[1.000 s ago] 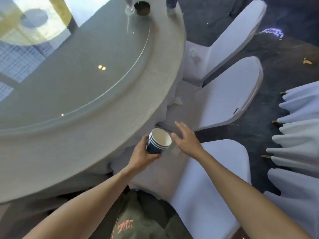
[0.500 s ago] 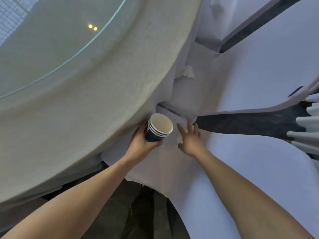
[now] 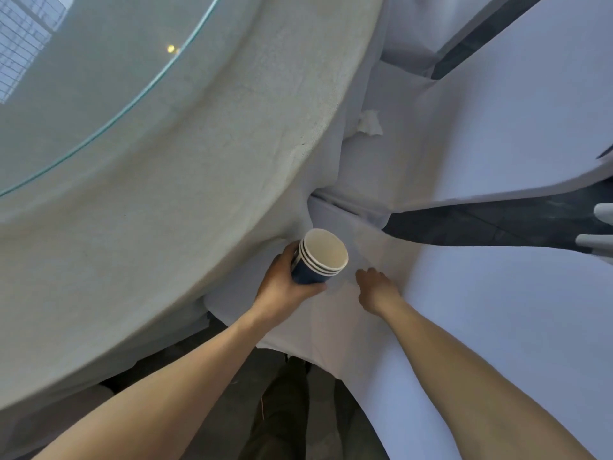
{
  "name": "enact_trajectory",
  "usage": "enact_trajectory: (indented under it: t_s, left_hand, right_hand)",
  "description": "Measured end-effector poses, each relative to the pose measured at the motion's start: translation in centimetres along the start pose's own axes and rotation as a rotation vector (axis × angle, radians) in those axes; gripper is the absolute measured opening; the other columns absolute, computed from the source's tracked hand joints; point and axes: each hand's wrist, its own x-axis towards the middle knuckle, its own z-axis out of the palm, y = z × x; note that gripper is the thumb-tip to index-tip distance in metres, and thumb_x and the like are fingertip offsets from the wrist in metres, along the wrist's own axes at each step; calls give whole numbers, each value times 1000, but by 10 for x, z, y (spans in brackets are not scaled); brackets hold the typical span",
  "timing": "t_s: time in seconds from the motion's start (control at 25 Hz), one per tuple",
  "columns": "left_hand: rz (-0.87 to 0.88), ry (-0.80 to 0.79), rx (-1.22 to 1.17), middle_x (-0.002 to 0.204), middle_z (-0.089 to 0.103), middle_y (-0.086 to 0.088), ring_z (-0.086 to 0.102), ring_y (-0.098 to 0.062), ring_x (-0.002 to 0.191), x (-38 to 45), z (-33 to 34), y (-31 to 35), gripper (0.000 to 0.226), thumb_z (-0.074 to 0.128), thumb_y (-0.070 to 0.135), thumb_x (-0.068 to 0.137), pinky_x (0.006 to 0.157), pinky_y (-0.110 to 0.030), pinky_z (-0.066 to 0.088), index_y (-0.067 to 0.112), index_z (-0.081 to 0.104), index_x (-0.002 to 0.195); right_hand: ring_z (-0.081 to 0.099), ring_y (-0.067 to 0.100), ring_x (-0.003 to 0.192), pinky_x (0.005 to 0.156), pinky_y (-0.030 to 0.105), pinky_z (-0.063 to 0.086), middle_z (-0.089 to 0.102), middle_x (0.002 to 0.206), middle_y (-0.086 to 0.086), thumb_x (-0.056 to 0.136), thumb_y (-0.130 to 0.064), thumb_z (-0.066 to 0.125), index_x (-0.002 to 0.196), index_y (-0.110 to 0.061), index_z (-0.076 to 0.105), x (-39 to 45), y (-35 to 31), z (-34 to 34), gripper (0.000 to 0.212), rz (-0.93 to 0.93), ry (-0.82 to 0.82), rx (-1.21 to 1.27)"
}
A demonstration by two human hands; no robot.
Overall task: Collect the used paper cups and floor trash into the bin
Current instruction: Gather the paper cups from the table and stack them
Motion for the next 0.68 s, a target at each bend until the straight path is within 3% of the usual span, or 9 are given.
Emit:
enact_trajectory:
  t_s: [0.08, 0.2, 0.36, 0.44, 0.52, 0.6, 0.68]
  left_hand:
    - [13, -4, 25, 128, 67, 13, 67, -11, 116, -18, -4, 16, 82, 92, 26, 70, 82, -25, 56, 37, 53, 140]
    - [40, 18, 64, 124, 65, 16, 67, -19, 114, -48, -8, 54, 83, 89, 40, 63, 78, -42, 62, 48, 51, 136]
    - [128, 75, 39, 120, 67, 16, 68, -23, 112, -78, 9, 113, 82, 88, 42, 60, 83, -54, 62, 55, 51, 132]
    - [173, 119, 16, 121, 69, 16, 68, -18, 114, -89, 24, 139, 80, 88, 40, 60, 90, -50, 61, 54, 53, 131]
    - [219, 174, -22, 121, 70, 15, 68, -14, 113, -103, 45, 168, 79, 87, 37, 61, 92, -45, 60, 50, 55, 132]
    - [254, 263, -72, 120, 70, 12, 69, -13, 111, -124, 72, 197, 79, 88, 33, 63, 89, -37, 60, 46, 56, 134]
    - [271, 335, -111, 119, 71, 11, 70, -11, 109, -139, 94, 216, 77, 90, 24, 66, 85, -30, 58, 40, 58, 135]
  right_hand:
    - [59, 40, 117, 84, 38, 48, 57, 131, 20, 93, -1, 50, 136, -4, 47, -29, 0, -35, 44, 44, 100, 303]
    - [64, 33, 105, 76, 32, 45, 65, 114, 11, 90, -8, 58, 113, -7, 63, -85, 0, -108, 24, 79, 328, 684]
    - [63, 22, 99, 86, 42, 56, 66, 105, 0, 90, -18, 68, 107, -12, 67, -167, 6, -198, 17, -111, 571, 989]
    - [63, 20, 95, 87, 38, 55, 66, 108, 4, 90, -24, 72, 105, -13, 65, -194, 12, -219, 21, -232, 632, 1001]
    - [61, 16, 87, 79, 30, 52, 65, 102, 3, 89, -29, 75, 99, -14, 62, -221, 26, -230, 22, -335, 684, 921]
    - [60, 9, 80, 71, 24, 49, 65, 93, -4, 89, -30, 75, 96, -17, 63, -248, 47, -236, 19, -434, 657, 828]
    - [64, 12, 85, 77, 27, 52, 70, 94, -5, 90, -31, 74, 98, -17, 73, -268, 70, -239, 17, -519, 580, 752]
